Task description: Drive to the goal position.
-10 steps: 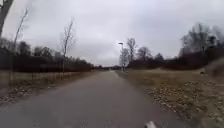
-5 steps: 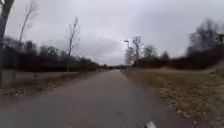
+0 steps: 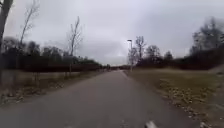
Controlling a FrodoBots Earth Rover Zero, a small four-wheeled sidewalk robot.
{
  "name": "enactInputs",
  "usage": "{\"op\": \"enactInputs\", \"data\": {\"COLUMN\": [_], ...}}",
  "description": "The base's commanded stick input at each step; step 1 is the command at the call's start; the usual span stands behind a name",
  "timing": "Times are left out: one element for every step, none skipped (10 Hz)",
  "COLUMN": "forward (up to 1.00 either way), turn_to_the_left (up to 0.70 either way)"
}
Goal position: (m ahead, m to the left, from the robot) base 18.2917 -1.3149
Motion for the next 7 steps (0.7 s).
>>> {"op": "enactInputs", "data": {"forward": [0.91, 0.91, 0.91, 0.91, 0.91, 0.91, 0.91], "turn_to_the_left": [0.00, -0.12, -0.33, -0.34, -0.26, -0.12, 0.00]}}
